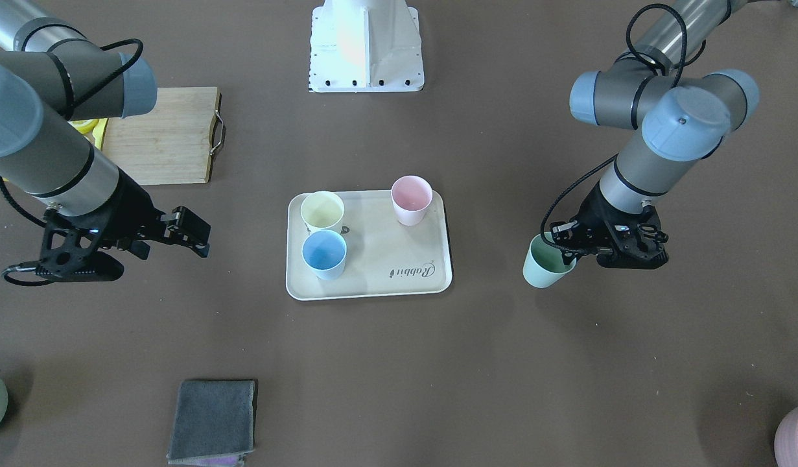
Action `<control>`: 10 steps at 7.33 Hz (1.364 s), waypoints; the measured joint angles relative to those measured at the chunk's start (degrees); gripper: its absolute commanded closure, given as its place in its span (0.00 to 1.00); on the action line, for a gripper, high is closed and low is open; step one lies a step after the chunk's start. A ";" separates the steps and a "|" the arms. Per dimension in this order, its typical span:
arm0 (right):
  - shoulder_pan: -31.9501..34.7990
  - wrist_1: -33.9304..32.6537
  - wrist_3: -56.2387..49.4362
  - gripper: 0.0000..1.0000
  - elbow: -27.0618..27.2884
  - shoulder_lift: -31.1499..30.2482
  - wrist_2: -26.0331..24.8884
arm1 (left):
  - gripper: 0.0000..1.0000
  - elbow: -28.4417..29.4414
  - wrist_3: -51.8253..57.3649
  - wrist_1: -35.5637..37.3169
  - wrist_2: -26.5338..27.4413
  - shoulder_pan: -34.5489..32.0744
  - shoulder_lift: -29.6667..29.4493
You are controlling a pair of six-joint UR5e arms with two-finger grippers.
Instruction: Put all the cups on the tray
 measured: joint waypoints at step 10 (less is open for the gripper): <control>12.92 -0.22 -23.48 0.01 1.87 -15.68 0.21 | 1.00 6.77 -23.43 0.93 10.80 14.90 -13.89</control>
